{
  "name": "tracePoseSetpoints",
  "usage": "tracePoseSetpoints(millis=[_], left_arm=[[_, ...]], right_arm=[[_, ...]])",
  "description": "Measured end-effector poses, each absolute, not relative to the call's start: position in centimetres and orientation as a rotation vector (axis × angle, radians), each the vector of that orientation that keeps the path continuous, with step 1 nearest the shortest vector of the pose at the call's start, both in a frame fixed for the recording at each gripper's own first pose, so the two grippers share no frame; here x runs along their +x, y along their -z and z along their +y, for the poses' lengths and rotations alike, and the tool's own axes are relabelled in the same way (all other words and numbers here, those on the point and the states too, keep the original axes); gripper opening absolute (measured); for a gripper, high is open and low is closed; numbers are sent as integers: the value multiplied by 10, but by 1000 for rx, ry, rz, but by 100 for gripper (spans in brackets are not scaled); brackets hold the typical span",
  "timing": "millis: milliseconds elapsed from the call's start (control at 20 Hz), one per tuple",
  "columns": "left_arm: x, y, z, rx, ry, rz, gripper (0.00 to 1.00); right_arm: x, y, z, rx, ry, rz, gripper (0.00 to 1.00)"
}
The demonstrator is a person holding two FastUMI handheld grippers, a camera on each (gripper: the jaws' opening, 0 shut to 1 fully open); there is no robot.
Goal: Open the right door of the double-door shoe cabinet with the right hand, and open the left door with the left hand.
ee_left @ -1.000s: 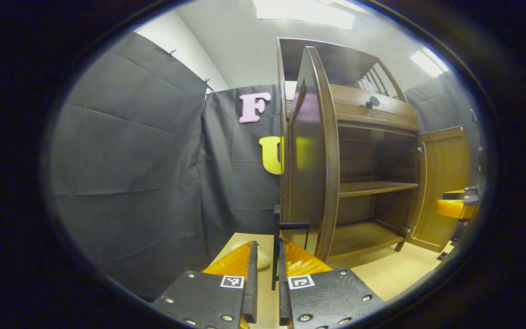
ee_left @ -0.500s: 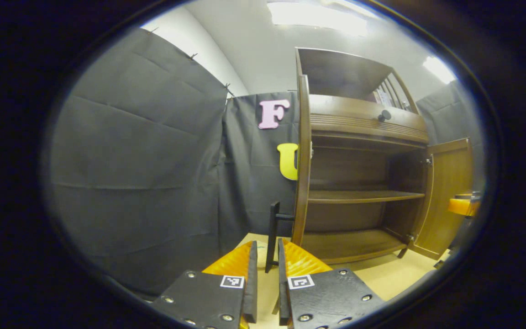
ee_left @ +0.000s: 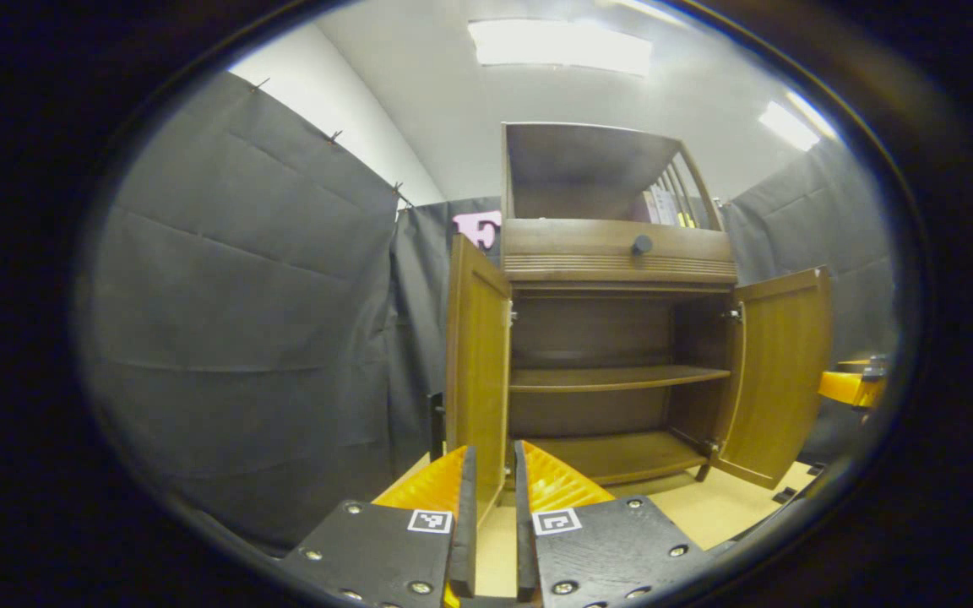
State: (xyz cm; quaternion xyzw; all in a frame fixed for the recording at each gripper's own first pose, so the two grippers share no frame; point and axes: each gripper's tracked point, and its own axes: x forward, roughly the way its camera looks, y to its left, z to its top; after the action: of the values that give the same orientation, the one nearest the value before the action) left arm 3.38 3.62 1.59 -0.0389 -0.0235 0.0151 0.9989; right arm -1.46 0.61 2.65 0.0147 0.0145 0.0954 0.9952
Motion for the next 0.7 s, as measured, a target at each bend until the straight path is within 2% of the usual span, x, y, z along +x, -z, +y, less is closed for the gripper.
tracePoseSetpoints(millis=[50,100,150,300,400,500,550,650,700], left_arm=[[24,-18,28,-74,-26,-47,19],[17,-18,22,-71,-22,-47,14],[7,-18,15,-69,-17,-45,19],[-18,-13,-3,-62,-8,-31,14],[-31,-11,-11,-64,-3,-24,24],[-39,-11,-15,-56,0,-21,24],[-43,-11,-18,-52,0,-20,19],[-44,-10,-19,-47,-6,-20,25],[-43,-9,-19,-45,-11,-19,34]], right_arm=[[-22,-26,-3,28,-176,24,94],[-29,-27,-11,31,-164,23,92],[-37,-27,-18,42,-153,22,94],[-57,-25,-38,65,-122,26,94],[-67,-21,-49,73,-104,28,92],[-78,-20,-55,82,-96,31,94],[-82,-19,-56,83,-97,33,94],[-88,-19,-58,83,-101,33,94],[-90,-20,-59,82,-101,33,94]])
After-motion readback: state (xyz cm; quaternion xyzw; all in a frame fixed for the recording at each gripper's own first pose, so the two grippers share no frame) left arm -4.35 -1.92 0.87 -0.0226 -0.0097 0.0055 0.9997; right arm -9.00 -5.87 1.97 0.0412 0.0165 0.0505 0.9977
